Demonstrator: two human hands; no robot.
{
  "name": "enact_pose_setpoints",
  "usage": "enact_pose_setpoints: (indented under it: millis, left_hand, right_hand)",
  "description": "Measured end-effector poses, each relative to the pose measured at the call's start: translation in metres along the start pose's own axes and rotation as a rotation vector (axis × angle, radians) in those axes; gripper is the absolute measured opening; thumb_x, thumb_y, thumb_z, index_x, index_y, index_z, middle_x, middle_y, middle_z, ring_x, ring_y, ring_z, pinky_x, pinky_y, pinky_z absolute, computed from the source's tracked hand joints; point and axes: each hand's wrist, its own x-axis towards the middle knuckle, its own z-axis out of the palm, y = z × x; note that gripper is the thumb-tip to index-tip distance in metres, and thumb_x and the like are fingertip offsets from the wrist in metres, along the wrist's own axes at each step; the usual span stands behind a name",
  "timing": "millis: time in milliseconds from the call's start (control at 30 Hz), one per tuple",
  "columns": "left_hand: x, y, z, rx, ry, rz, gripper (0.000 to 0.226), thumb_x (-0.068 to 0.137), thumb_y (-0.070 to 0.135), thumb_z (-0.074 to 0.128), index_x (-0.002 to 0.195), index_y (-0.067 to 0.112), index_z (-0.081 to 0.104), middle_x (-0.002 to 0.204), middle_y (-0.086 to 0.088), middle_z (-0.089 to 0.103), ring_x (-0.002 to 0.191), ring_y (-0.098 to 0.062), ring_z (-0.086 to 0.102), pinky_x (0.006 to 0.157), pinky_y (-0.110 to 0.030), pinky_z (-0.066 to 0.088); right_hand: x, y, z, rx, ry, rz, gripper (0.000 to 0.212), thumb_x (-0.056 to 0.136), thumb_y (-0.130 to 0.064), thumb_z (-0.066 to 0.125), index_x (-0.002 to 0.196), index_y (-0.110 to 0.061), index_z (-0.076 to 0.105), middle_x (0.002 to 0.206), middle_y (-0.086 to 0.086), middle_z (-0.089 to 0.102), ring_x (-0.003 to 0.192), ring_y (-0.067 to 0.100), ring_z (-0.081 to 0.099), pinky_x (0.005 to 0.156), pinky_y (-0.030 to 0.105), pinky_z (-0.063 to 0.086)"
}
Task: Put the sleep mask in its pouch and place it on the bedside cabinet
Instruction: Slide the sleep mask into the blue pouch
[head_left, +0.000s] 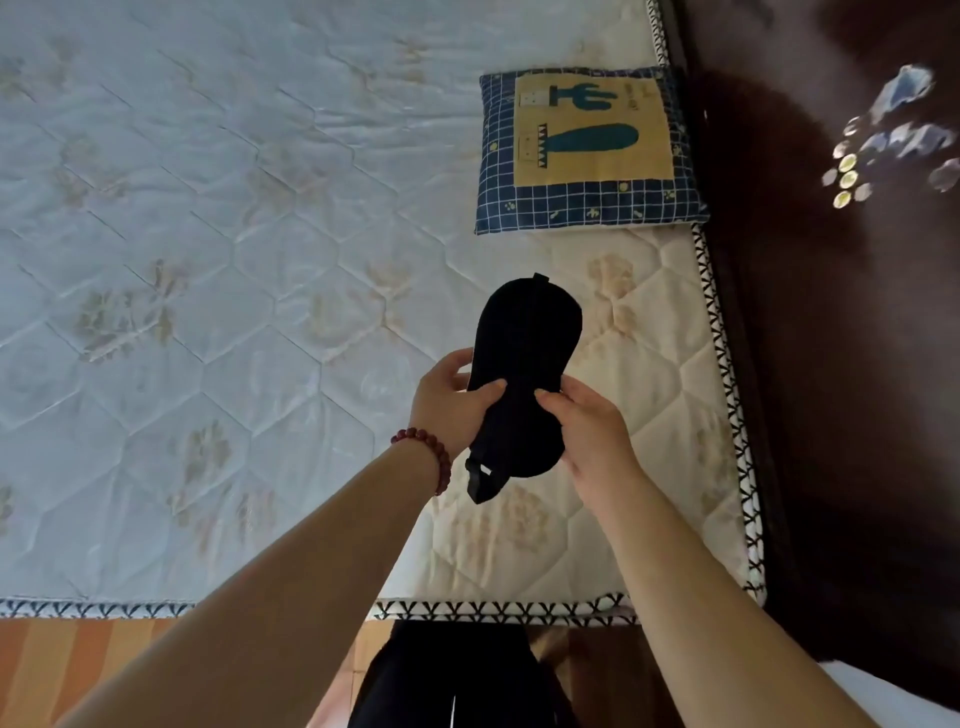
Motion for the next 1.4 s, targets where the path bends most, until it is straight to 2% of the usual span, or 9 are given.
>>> enact_pose_setpoints:
  millis: [133,233,400,500,667,833,1000,1167,1400]
  left_hand:
    - [0.040,-0.046,0.006,0.082,-0.007,-0.010,0.044,0.082,0.015,0.064,0.125,0.022,0.053,0.100,0.000,0.065,0.085,-0.011,0.063,0.064,-0.018,0.049]
    - [0.066,-0.086,0.009,0.119,-0.029,-0.054,0.051,0.082,0.010,0.062,0.129,0.026,0.049,0.088,0.010,0.061,0.077,-0.003,0.061,0.059,-0.017,0.048]
    - [0.086,-0.143,0.011,0.212,-0.135,-0.228,0.060,0.085,0.015,0.057,0.139,0.027,0.034,0.095,-0.008,0.069,0.089,-0.026,0.067,0.085,-0.044,0.055]
    - [0.089,-0.168,0.011,0.353,-0.194,-0.334,0.051,0.087,0.025,0.057,0.134,0.015,0.040,0.108,-0.008,0.066,0.095,-0.024,0.064,0.087,-0.038,0.053]
    - [0.089,-0.185,0.010,0.413,-0.138,-0.338,0.045,0.086,0.025,0.058,0.128,0.014,0.043,0.105,-0.008,0.068,0.090,-0.022,0.065,0.082,-0.036,0.055]
    - [0.088,-0.189,0.007,0.370,-0.102,-0.364,0.045,0.085,0.020,0.058,0.127,0.016,0.042,0.077,0.002,0.062,0.070,-0.016,0.062,0.066,-0.032,0.055]
    - [0.086,-0.188,0.003,0.383,-0.143,-0.316,0.062,0.083,0.013,0.055,0.138,0.030,0.033,0.095,-0.006,0.065,0.065,-0.008,0.057,0.050,-0.016,0.040]
    - [0.089,-0.186,0.001,0.342,-0.117,-0.263,0.054,0.086,0.011,0.054,0.135,0.029,0.040,0.095,-0.007,0.068,0.065,-0.010,0.059,0.052,-0.015,0.042]
    - [0.093,-0.179,0.003,0.083,-0.077,-0.302,0.038,0.092,0.016,0.031,0.115,0.024,0.059,0.091,0.002,0.062,0.061,-0.014,0.058,0.061,-0.026,0.047]
  right_hand:
    - [0.042,0.043,0.004,-0.077,0.053,0.013,0.039,0.085,-0.013,0.055,0.069,-0.044,0.072,0.105,0.005,0.072,0.103,0.027,0.065,0.095,0.048,0.050]
    - [0.071,0.079,0.007,-0.086,0.070,0.072,0.032,0.082,-0.011,0.053,0.082,-0.037,0.072,0.103,0.004,0.072,0.099,0.025,0.067,0.093,0.046,0.053]
    - [0.096,0.127,0.015,-0.143,0.108,0.149,0.028,0.084,-0.008,0.054,0.103,-0.022,0.069,0.108,0.006,0.069,0.104,0.027,0.064,0.093,0.043,0.051]
    - [0.103,0.147,0.018,-0.140,0.123,0.178,0.027,0.085,-0.007,0.057,0.102,-0.026,0.067,0.105,0.002,0.069,0.104,0.025,0.064,0.095,0.042,0.051]
    - [0.107,0.161,0.017,-0.160,0.143,0.177,0.034,0.087,-0.009,0.058,0.119,-0.019,0.064,0.109,0.000,0.068,0.103,0.018,0.064,0.091,0.035,0.053]
    - [0.098,0.160,0.010,-0.222,0.049,0.145,0.053,0.084,0.002,0.043,0.111,-0.041,0.062,0.102,-0.008,0.066,0.089,0.003,0.062,0.060,0.010,0.047]
    - [0.087,0.168,0.004,-0.386,-0.099,0.059,0.075,0.077,0.019,0.041,0.100,-0.048,0.064,0.112,-0.009,0.062,0.088,0.001,0.064,0.059,0.010,0.049]
    - [0.084,0.175,0.002,-0.578,-0.087,-0.156,0.050,0.082,0.008,0.060,0.115,-0.030,0.065,0.105,-0.007,0.060,0.088,0.004,0.059,0.073,0.002,0.045]
    - [0.095,0.181,0.001,-0.673,0.056,-0.246,0.021,0.087,-0.007,0.065,0.106,-0.013,0.069,0.122,-0.005,0.046,0.111,0.006,0.048,0.090,0.022,0.044]
